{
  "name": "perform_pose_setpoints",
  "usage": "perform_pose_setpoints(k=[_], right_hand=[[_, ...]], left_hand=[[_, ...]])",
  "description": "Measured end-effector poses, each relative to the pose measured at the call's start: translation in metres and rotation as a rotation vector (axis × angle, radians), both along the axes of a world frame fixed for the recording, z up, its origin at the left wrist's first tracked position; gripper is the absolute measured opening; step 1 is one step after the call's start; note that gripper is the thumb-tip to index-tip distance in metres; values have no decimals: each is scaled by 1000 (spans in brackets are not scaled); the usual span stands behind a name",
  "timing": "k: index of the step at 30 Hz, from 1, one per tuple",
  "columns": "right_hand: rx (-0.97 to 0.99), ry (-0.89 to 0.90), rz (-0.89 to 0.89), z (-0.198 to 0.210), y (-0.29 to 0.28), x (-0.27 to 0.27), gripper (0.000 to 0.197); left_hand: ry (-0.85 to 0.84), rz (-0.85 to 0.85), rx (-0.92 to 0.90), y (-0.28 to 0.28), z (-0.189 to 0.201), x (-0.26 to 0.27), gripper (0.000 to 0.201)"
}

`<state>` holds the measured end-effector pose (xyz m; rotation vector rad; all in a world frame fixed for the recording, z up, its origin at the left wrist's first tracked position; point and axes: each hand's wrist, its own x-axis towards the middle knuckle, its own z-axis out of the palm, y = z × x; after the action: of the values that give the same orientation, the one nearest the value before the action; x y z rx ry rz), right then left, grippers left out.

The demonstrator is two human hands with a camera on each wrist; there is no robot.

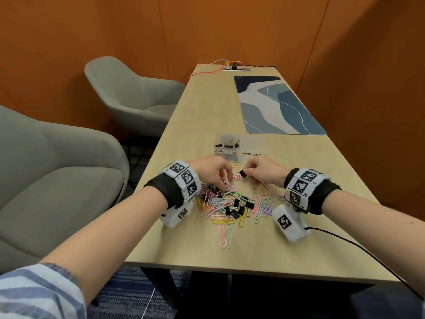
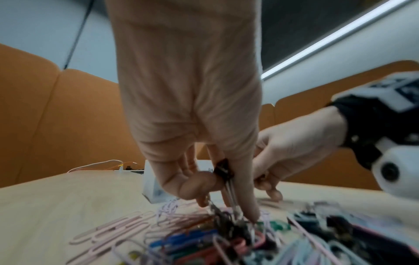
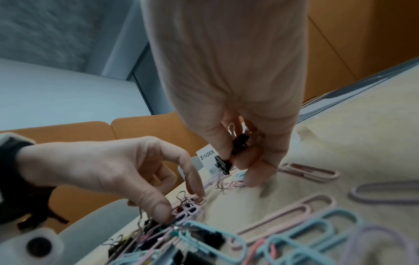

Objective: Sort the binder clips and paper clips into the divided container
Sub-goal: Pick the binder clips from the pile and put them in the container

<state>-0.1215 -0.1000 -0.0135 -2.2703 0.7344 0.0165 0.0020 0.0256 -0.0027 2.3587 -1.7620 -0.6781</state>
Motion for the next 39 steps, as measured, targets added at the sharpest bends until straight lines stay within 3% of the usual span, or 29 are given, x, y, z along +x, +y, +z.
perform_pose_setpoints(k=[6, 9, 18, 21, 23, 26, 30, 32, 35, 39], right_hand=[[104, -8, -12, 0, 1, -2, 26], [118, -13, -11, -1, 1, -4, 26], [162, 10, -39, -4, -2, -4, 28], [81, 79, 1, -2, -1, -4, 30], [-32, 152, 38, 2, 2, -4, 30], [-142, 228, 90, 6, 6, -2, 26], [-142, 257, 97, 4, 2, 1, 22], [-97, 237, 69, 3, -1, 1, 25], [-3, 186, 27, 2, -5, -1, 33], [41, 154, -16, 3, -5, -2, 31]], left_hand=[[-44, -22, -7, -10, -1, -5, 27], [-5, -23, 7, -14, -3, -4, 11], [380, 207, -151, -8, 8, 12, 13], [443, 279, -160, -6, 7, 16, 15], [409, 309, -161, -4, 5, 16, 16], [195, 309, -153, 0, 3, 18, 5], [-33, 312, -49, 7, 5, 24, 21], [-105, 298, -85, 9, 5, 22, 19], [-79, 181, -175, 7, 3, 15, 11], [1, 88, -85, 1, 2, 3, 25]])
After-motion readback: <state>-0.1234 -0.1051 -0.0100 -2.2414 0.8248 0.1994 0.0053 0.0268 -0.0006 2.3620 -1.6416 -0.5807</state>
